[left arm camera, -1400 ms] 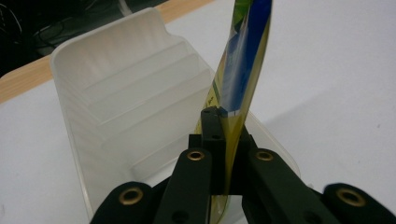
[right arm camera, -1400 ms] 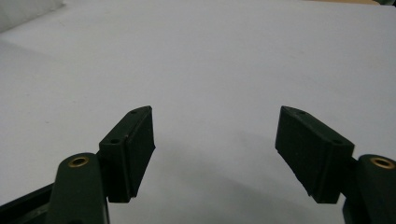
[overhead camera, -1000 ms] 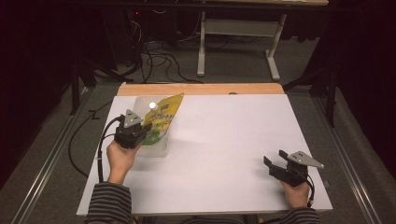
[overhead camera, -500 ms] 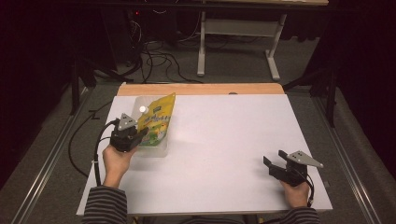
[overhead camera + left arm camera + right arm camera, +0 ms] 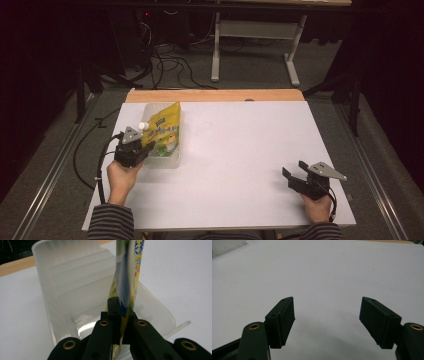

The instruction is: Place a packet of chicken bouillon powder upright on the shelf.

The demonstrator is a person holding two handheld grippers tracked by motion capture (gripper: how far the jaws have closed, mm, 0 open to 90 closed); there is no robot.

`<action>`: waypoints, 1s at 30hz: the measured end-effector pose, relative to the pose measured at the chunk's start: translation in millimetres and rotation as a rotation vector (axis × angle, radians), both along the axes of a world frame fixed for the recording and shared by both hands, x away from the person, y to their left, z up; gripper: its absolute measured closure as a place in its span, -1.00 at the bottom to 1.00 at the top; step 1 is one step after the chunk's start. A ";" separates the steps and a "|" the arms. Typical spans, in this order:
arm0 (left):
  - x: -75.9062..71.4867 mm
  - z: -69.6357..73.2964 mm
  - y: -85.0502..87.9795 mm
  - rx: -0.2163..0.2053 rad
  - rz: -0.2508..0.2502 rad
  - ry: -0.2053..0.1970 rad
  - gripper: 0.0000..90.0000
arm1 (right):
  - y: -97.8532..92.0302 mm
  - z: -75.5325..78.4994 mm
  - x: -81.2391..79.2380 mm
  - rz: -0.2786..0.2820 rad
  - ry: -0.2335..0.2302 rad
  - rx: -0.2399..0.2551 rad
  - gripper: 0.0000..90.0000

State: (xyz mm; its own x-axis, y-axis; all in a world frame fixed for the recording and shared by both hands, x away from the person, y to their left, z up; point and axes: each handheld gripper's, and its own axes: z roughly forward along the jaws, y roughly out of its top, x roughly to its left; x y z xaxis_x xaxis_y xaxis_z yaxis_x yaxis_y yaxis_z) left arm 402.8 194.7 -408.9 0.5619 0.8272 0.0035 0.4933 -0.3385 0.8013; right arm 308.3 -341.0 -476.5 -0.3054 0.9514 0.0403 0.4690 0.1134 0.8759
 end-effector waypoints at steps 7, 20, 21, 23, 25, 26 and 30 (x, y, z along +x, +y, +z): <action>-0.3 -7.3 -0.6 0.007 0.017 0.003 0.99 | -0.2 0.0 -0.7 0.002 -0.005 0.007 -0.36; -9.0 -4.4 6.7 -0.050 0.028 -0.010 0.71 | -0.1 0.1 -0.6 0.004 -0.001 0.007 -0.36; -10.3 -3.1 7.8 -0.056 0.028 -0.013 0.70 | -0.4 0.0 -0.4 0.007 -0.007 0.002 -0.36; -12.3 -1.2 9.2 -0.060 0.033 -0.019 0.66 | -0.2 0.2 -1.1 0.004 -0.009 0.003 -0.36; -13.8 -0.3 11.7 -0.071 0.037 -0.023 0.63 | -0.1 0.1 -0.7 0.005 -0.006 0.003 -0.36; -13.8 -0.3 11.7 -0.071 0.037 -0.023 0.63 | -0.1 0.1 -0.7 0.005 -0.006 0.003 -0.36; -17.4 -0.6 14.8 -0.087 0.051 -0.031 0.59 | 0.0 0.1 -0.7 0.005 -0.006 0.001 -0.36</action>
State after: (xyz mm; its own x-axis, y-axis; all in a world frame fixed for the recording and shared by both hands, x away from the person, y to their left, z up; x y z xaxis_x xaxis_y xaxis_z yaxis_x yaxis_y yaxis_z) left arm 385.5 209.5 -409.5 0.5195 0.8529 -0.0529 0.4824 -0.2416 0.8419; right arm 307.6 -341.0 -476.5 -0.3107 0.9497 0.0396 0.4633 0.1149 0.8787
